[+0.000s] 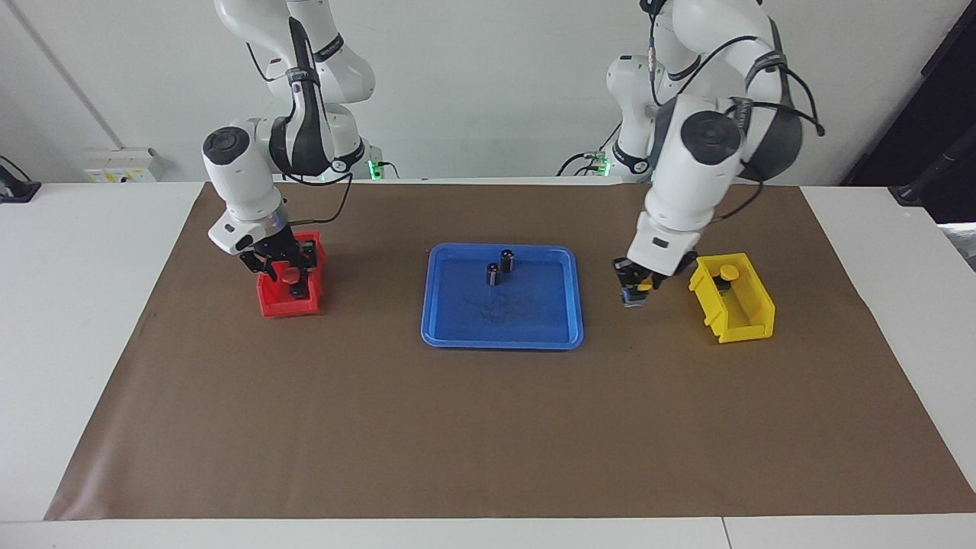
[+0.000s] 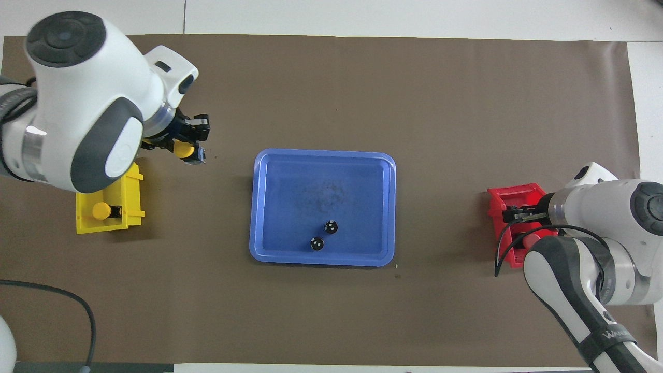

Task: Sort red and yellow buttons by color
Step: 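Lower the yellow button into the yellow bin while the right gripper withdraws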

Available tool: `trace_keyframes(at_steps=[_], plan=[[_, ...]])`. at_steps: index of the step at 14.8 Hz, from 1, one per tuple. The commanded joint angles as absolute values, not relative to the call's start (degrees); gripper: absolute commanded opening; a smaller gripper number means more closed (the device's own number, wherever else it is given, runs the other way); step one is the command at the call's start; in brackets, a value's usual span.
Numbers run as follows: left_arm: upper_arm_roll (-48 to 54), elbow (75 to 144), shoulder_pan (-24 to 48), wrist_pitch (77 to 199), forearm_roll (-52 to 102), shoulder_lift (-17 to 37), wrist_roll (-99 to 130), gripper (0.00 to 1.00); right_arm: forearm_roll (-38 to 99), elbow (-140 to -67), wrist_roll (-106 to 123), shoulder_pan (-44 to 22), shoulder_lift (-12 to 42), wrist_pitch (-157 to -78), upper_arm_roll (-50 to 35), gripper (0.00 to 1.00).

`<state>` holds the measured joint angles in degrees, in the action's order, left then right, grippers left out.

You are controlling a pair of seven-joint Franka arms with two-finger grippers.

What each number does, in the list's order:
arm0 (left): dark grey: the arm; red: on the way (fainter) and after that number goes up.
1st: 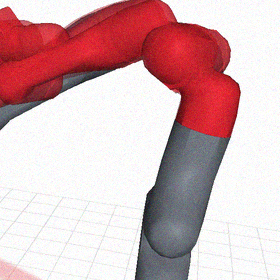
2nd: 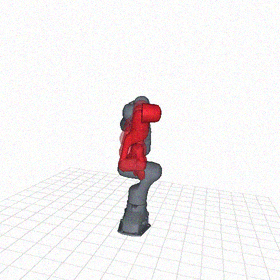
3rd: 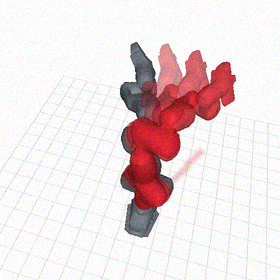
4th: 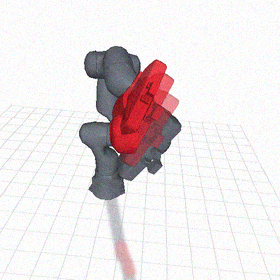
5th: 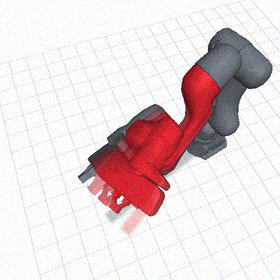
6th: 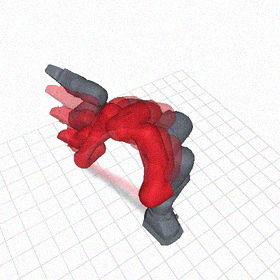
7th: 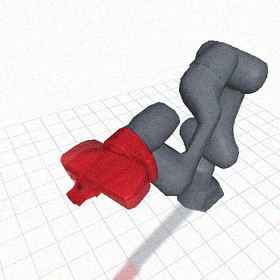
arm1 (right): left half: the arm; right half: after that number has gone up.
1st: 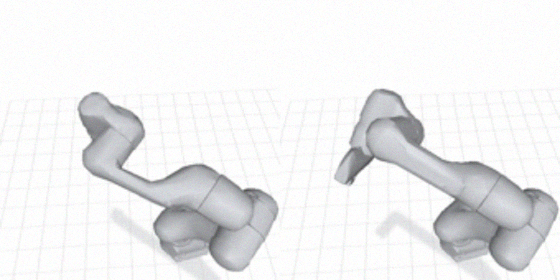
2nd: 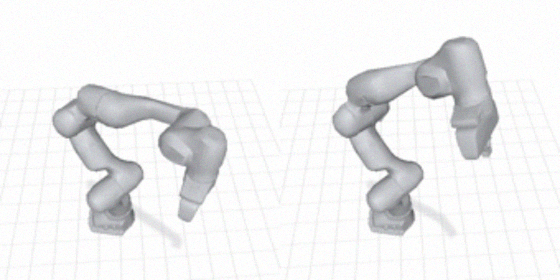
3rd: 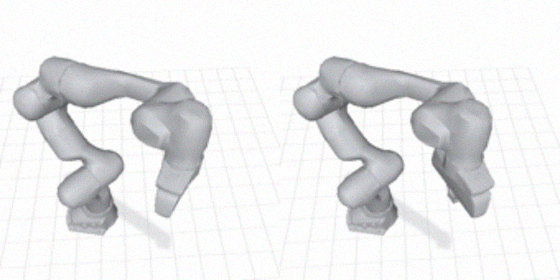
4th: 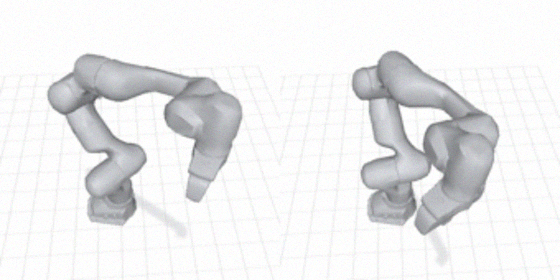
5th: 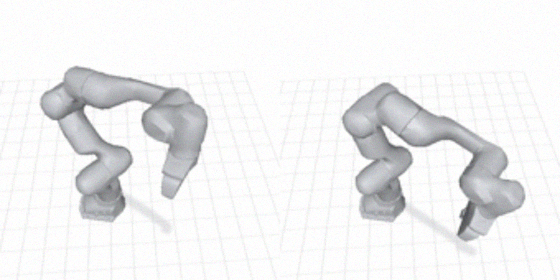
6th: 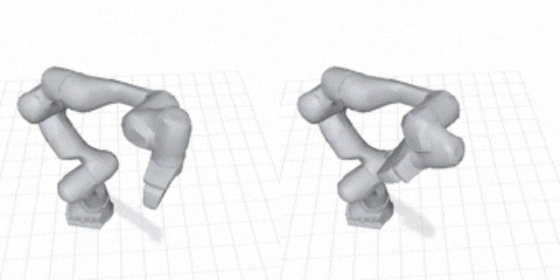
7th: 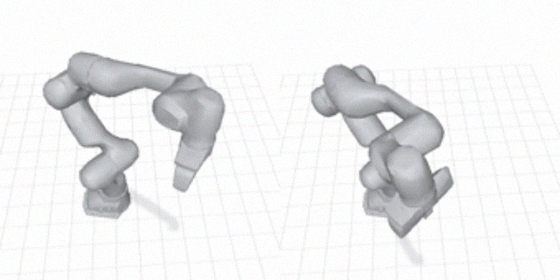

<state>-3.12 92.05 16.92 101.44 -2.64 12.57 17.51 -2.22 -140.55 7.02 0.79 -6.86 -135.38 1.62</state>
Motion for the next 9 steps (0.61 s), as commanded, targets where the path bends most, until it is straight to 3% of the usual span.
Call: trace_keyframes(at_steps=[1,5,9], plan=[[-2.46,94.04,6.98,105.01,-3.52,11.78,4.26,0.01,-1.85,-135.37,8.26,0.79,-6.15,-129.49,0.97,0.83],[-2.55,99.3,1.23,111.08,-3.52,10.9,-0.97,0.01,-2.11,-125.09,8.35,0.35,-6.41,-115.7,0.88,0.99],[-2.55,107.57,1.06,117.76,-3.52,8.35,-1.14,0.01,-1.76,-117.53,6.95,0.44,-9.22,-106.45,0.79,0.99]])
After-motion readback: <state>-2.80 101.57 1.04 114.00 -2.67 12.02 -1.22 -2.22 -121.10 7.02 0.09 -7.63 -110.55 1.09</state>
